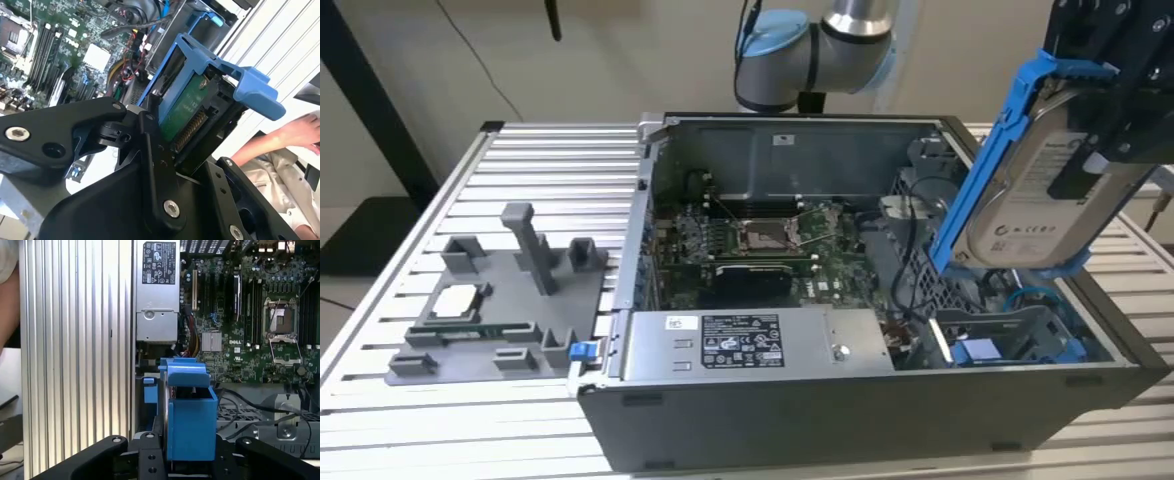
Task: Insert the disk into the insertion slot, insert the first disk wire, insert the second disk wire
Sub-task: 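Insert the disk into the insertion slot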
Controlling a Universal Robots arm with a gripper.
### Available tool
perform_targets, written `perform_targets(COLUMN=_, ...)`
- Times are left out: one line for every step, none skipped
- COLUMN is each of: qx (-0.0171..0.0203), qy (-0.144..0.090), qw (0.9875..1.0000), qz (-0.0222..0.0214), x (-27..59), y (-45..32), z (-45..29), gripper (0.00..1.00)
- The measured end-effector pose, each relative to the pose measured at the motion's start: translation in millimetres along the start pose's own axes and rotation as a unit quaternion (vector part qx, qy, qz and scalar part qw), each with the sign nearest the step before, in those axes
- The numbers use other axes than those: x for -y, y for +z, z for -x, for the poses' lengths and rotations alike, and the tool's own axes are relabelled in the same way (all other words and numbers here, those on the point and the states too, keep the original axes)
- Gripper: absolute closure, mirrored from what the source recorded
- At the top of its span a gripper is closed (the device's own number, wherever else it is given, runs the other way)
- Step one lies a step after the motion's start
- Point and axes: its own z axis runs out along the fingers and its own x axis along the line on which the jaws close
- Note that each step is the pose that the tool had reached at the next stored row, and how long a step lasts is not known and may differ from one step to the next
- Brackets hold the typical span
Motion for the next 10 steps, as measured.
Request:
perform_targets(qx=0.0000, qy=0.000, qw=1.0000, qz=0.0000, x=0.2, y=0.8, z=-0.5, gripper=1.00)
perform_targets(qx=0.0000, qy=0.000, qw=1.0000, qz=0.0000, x=0.4, y=1.6, z=-1.1, gripper=1.00)
perform_targets(qx=0.0000, qy=0.000, qw=1.0000, qz=0.0000, x=0.5, y=2.6, z=-1.6, gripper=1.00)
perform_targets(qx=0.0000, qy=0.000, qw=1.0000, qz=0.0000, x=0.8, y=3.7, z=-2.3, gripper=1.00)
perform_targets(qx=0.0000, qy=0.000, qw=1.0000, qz=0.0000, x=0.9, y=4.7, z=-3.0, gripper=1.00)
perform_targets(qx=0.0000, qy=0.000, qw=1.0000, qz=0.0000, x=1.1, y=5.9, z=-3.7, gripper=1.00)
perform_targets(qx=0.0000, qy=0.000, qw=1.0000, qz=0.0000, x=1.3, y=7.2, z=-4.3, gripper=1.00)
perform_targets(qx=0.0001, qy=0.000, qw=1.0000, qz=0.0000, x=1.6, y=8.5, z=-4.8, gripper=1.00)
perform_targets(qx=0.0004, qy=0.000, qw=1.0000, qz=0.0000, x=1.8, y=10.0, z=-5.2, gripper=1.00)
perform_targets(qx=0.0010, qy=0.000, qw=1.0000, qz=0.0000, x=2.0, y=11.4, z=-5.6, gripper=1.00)
